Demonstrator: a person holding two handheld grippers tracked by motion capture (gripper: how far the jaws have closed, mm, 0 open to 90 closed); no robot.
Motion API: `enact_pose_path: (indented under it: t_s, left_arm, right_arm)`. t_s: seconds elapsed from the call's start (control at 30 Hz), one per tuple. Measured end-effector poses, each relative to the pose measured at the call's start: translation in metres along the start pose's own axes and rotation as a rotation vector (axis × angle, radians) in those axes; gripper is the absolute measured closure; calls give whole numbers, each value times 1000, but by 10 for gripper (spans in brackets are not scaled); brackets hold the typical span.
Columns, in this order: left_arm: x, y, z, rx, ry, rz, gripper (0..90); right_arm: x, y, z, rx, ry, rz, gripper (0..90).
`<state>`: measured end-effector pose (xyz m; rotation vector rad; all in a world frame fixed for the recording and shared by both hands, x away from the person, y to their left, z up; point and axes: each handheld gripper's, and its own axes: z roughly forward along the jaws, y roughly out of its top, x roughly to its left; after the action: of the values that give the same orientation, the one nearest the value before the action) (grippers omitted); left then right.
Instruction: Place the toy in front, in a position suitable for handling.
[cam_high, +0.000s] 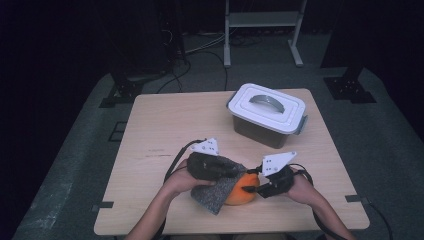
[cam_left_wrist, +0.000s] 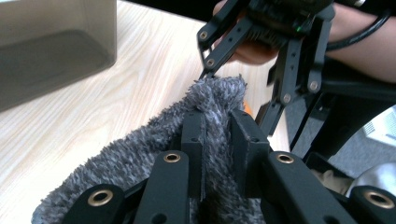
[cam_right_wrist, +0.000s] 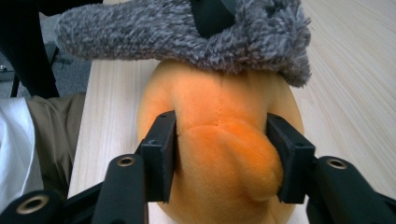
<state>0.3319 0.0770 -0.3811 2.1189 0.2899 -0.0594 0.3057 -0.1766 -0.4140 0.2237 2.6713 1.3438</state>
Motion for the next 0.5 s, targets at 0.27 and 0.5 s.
enact_pose_path:
  t_s: [0.27, 0.5]
  left_arm:
    - [9, -17, -11, 7, 19, -49, 760]
    - [13, -32, -20, -4, 30, -83, 757]
  right_arm:
    - [-4, -11, -8, 8, 7, -10, 517]
    - [-10, -17, -12, -1, 16, 19, 515]
